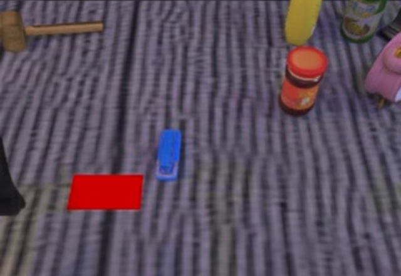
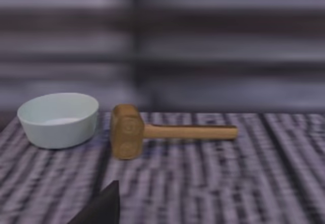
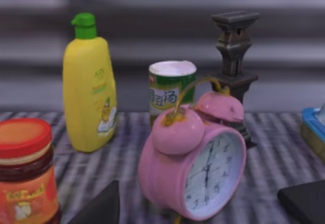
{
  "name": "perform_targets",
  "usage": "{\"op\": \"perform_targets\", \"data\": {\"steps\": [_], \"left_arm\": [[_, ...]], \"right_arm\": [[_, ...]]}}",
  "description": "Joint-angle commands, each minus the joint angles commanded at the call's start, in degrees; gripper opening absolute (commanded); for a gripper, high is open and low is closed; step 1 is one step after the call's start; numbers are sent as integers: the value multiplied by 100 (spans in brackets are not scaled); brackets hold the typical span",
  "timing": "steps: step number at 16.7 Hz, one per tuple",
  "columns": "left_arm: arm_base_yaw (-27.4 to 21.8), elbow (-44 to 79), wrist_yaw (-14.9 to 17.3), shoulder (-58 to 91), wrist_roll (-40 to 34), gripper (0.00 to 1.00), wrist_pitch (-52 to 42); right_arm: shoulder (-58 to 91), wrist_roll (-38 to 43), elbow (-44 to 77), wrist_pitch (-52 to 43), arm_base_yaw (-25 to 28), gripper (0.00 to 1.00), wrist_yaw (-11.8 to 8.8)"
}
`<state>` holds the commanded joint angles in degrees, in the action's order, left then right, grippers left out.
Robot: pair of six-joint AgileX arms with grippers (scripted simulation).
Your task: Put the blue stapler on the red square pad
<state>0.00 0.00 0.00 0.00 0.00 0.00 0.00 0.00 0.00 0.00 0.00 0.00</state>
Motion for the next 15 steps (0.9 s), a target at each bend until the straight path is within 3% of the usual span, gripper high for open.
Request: {"op": "perform_targets", "data": {"steps": [7, 15], "left_arm": [[-311, 891, 31, 890, -243, 100, -656], [-1352, 4725, 7, 5286, -1142, 100, -3244]], "right_arm": [[0, 0, 0, 0, 0, 100, 0], [0, 0, 0, 0, 0, 100, 0]]}}
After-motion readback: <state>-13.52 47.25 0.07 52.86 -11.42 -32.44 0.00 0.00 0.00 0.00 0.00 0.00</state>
